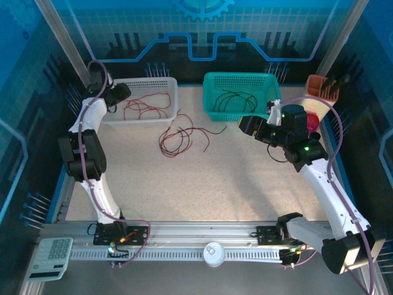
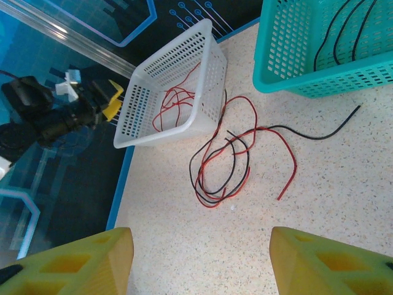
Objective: Untangle the cables
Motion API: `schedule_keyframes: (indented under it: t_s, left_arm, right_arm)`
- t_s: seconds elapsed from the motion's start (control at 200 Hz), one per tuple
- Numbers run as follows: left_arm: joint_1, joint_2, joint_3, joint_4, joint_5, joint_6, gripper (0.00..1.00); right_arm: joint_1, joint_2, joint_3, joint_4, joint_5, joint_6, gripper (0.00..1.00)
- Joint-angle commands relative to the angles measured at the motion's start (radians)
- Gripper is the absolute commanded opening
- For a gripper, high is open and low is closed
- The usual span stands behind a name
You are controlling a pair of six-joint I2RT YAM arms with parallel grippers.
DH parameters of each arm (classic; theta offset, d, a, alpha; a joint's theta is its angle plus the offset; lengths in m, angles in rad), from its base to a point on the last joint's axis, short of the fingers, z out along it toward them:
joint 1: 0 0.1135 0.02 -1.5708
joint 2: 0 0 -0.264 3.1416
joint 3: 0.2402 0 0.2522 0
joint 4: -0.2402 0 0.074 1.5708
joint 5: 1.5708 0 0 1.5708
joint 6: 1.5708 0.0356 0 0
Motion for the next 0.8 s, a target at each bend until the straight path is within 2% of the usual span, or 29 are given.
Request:
schedule_keyframes:
  t_s: [0.0,0.21,0.48,0.635,0.795]
  left_arm:
    - [-0.036,-0.171,-0.029,0.007,0.042,0.014,0.6]
    - [-0.13,-0.396,-0.179,0.0,0.074,0.017,0.65]
    - [-0.293,-0.675,-0.546,0.048,0.028,-0.009,0.67]
    - [-0.388,-0.732,-0.714,0.087,-0.001,-0.043,0.68]
    - [-0.505,-0.707,-0.76,0.086,-0.063,-0.041,0.69]
  right_arm:
    - [-0.002,0.016,0.0,-0.014,-0.008,-0.04,0.62]
    - [0.023,0.04,-0.042,0.01,0.005,-0.046,0.62]
    - [0.074,0.063,-0.067,0.036,0.044,-0.059,0.62]
    - [0.096,0.107,-0.075,0.044,0.081,-0.076,0.61]
    - [0.099,0.182,-0.094,0.078,0.126,-0.067,0.61]
